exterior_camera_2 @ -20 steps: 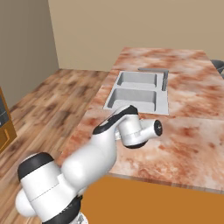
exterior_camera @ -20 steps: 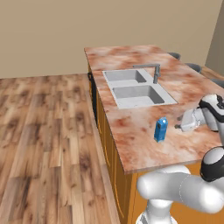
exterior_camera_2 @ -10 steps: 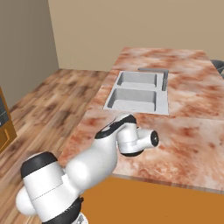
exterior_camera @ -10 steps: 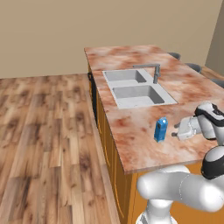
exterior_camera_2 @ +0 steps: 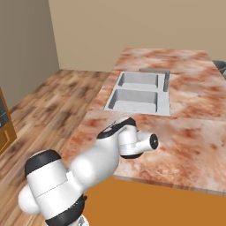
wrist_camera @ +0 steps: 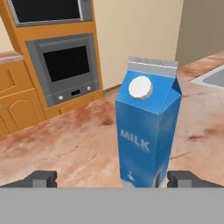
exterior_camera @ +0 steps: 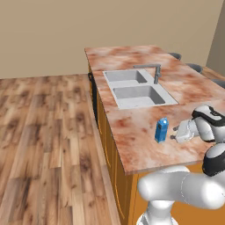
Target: Pick the milk from the counter and place it in the open cabinet.
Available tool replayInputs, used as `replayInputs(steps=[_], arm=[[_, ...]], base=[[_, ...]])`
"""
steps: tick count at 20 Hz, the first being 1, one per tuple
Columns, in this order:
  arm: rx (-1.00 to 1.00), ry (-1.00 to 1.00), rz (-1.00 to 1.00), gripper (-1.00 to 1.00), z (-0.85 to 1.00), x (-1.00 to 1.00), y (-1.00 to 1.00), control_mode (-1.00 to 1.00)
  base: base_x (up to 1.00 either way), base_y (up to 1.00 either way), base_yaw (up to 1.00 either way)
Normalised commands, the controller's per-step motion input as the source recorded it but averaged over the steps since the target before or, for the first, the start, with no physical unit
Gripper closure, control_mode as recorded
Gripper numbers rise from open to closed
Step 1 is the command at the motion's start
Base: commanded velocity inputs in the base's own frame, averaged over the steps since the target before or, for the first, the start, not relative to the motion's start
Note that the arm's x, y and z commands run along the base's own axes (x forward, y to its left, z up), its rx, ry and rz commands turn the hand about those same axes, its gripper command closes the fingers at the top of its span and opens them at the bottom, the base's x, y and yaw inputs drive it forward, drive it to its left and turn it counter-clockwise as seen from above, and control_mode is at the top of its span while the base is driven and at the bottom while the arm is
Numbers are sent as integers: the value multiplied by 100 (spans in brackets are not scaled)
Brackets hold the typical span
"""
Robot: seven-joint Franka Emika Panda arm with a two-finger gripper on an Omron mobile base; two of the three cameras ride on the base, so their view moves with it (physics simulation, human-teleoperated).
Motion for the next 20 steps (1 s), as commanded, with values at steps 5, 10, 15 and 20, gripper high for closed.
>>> replayInputs(steps=[5,10,15,20], arm=[[0,0,0,-100,-27,35,0,-100],[0,0,0,-100,-20,20,-1,-100],[0,0,-1,-100,-12,2,-10,-100],[0,0,0,-100,-2,0,-1,-100]], base=[[0,0,0],[0,0,0],[0,0,0],[0,0,0]])
